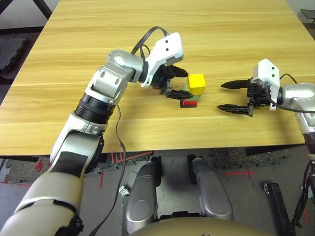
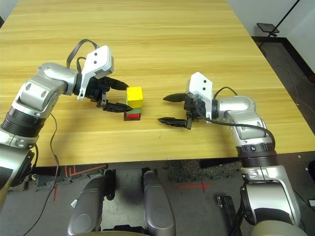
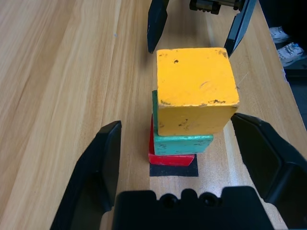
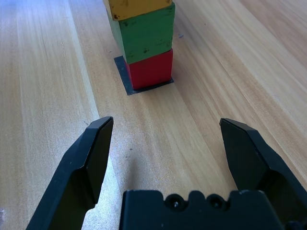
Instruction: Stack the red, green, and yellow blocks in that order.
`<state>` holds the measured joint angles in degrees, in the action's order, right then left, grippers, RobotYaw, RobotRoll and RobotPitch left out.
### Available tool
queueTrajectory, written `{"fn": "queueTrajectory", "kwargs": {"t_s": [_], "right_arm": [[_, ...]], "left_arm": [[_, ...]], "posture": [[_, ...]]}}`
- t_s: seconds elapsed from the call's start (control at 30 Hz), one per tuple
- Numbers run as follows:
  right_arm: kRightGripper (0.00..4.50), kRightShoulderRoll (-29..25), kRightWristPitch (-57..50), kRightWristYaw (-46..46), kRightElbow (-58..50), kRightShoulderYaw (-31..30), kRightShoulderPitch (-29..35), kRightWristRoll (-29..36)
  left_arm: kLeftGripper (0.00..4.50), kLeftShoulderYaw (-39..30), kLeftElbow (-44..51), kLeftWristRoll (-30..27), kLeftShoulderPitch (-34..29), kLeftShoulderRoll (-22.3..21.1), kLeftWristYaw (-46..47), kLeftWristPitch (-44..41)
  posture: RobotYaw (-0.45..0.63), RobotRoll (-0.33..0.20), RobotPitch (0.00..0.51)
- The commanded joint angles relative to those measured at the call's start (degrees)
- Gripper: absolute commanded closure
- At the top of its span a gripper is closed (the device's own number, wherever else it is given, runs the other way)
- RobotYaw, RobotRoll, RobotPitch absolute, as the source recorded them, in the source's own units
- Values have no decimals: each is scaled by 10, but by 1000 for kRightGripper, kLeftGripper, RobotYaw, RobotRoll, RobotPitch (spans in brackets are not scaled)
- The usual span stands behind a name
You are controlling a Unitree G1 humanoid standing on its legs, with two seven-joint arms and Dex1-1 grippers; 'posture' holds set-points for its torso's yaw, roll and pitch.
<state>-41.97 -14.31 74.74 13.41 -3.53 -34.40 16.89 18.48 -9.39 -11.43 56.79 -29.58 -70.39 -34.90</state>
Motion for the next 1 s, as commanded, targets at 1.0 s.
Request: {"fn": "queueTrajectory", "kwargs": {"t_s": [1.0], "right_arm": [[0,-24,125,-212,257,118,-163,-50]], "left_arm": [[50,-261,-227,99,-10,-71,501,150]], "posture": [[227,99,223]]}}
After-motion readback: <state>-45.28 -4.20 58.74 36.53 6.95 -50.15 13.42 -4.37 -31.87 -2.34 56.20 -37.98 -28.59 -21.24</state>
